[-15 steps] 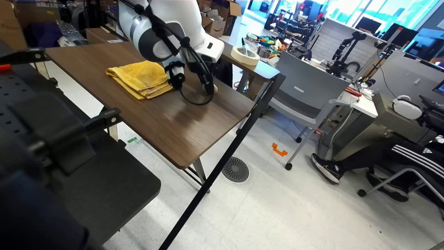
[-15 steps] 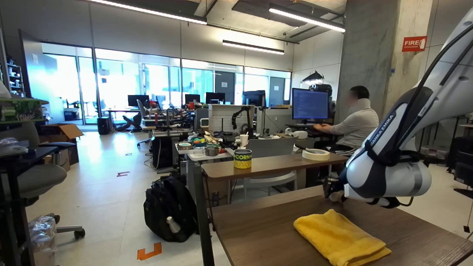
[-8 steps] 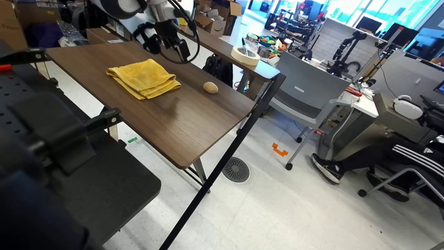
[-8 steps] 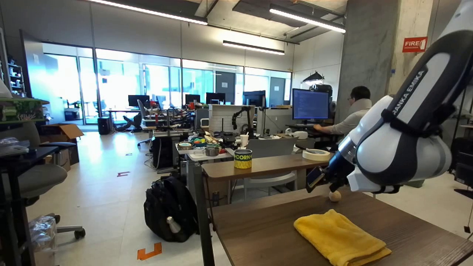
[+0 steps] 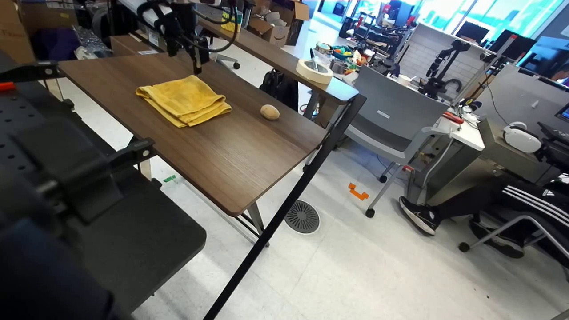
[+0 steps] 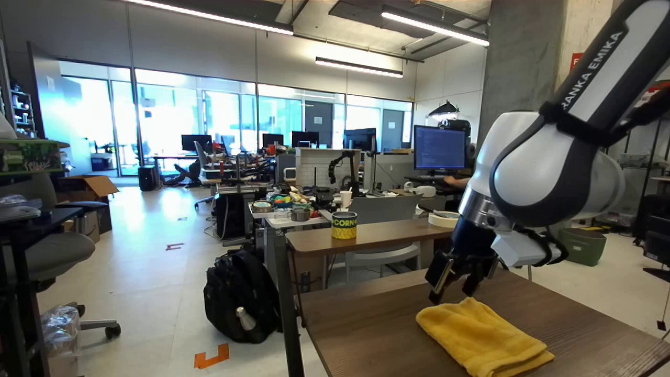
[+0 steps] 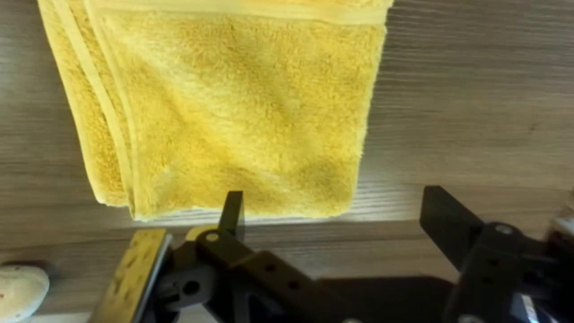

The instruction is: Wipe the table

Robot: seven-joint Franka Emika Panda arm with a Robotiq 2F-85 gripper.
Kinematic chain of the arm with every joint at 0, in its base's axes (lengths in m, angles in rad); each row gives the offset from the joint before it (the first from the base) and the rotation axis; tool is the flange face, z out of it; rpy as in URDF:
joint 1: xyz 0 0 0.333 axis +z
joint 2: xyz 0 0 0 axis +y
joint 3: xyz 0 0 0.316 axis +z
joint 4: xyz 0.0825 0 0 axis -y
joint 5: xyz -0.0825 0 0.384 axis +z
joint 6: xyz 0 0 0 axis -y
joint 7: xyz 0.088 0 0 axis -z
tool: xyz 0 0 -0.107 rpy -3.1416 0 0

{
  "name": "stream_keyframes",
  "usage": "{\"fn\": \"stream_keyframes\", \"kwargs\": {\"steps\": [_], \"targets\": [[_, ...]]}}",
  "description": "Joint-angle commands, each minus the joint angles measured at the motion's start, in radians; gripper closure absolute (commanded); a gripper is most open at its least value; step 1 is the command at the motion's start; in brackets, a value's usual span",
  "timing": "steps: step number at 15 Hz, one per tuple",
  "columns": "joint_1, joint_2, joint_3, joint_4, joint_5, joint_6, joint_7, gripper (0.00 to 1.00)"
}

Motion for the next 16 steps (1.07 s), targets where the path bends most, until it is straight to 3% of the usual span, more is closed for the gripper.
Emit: {"fn": "stream_keyframes", "kwargs": {"steps": [1, 3, 4, 5, 11, 13, 16], "targets": [[0.02, 0.13, -0.075, 0.196, -0.025, -0.202, 0.065, 0.0], [-0.001, 0.192, -0.071, 0.276, -0.027, -0.293, 0.062, 0.0], [-0.033, 0.228, -0.035, 0.312, -0.024, -0.296, 0.01, 0.0], [-0.017, 0.157, -0.054, 0.217, -0.021, -0.246, 0.038, 0.0], [0.009, 0.172, -0.065, 0.198, -0.048, -0.237, 0.034, 0.0], [-0.023, 0.183, -0.076, 0.175, -0.059, -0.229, 0.014, 0.0], [-0.04, 0.208, -0.151, 0.175, -0.055, -0.197, 0.065, 0.0]]}}
